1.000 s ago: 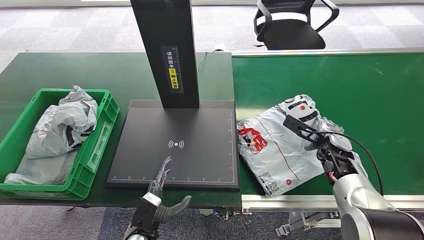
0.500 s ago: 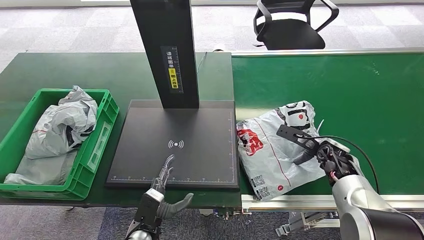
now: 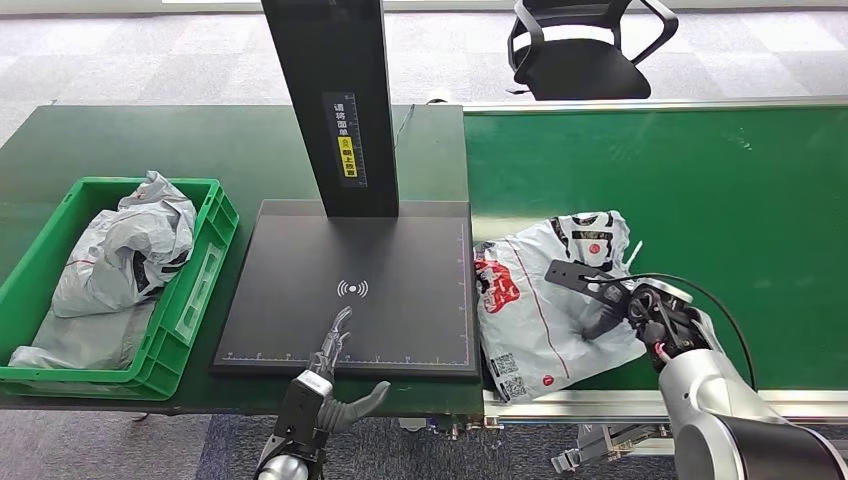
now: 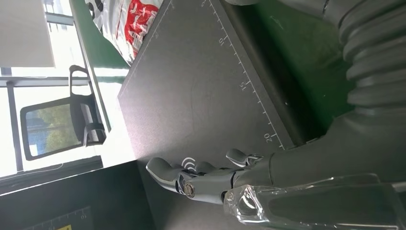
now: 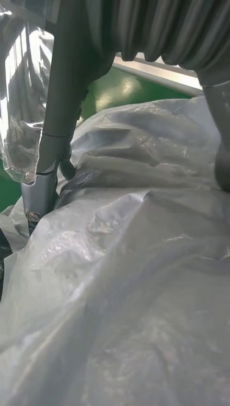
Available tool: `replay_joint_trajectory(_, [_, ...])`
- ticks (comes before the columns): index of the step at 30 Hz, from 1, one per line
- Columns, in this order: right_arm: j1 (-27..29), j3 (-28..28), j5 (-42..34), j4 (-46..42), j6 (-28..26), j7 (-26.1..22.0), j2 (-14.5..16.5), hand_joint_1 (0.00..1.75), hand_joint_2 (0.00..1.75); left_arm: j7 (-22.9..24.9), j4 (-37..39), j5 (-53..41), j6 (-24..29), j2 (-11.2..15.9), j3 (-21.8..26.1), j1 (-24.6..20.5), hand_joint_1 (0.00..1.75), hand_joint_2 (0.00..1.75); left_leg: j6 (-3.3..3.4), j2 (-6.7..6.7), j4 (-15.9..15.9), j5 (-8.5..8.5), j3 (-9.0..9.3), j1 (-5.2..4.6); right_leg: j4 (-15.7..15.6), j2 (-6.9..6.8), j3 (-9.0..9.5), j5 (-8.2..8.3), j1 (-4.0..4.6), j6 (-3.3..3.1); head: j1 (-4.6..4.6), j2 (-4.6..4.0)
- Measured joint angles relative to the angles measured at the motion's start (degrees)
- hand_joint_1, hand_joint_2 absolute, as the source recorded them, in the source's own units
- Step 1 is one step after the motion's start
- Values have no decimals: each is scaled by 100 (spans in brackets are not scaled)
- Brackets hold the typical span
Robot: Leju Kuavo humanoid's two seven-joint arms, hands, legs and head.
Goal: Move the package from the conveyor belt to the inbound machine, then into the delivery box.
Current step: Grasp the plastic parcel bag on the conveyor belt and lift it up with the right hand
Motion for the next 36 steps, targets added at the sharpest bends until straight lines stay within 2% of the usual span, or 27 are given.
replay_joint_trajectory(26, [-6, 137, 272, 10, 212, 57, 53, 175, 175, 10, 62, 26, 1, -1, 0, -27, 0, 175, 0, 0, 0, 0, 11, 0, 0, 0, 8, 0, 0, 0, -2, 0])
replay_joint_trajectory(36, [-6, 155, 237, 12, 2, -250, 69, 175, 175, 10, 62, 28, -2, 1, 2, -35, 0, 175, 0, 5, 0, 0, 11, 0, 0, 3, 9, 1, 0, 0, -2, 0])
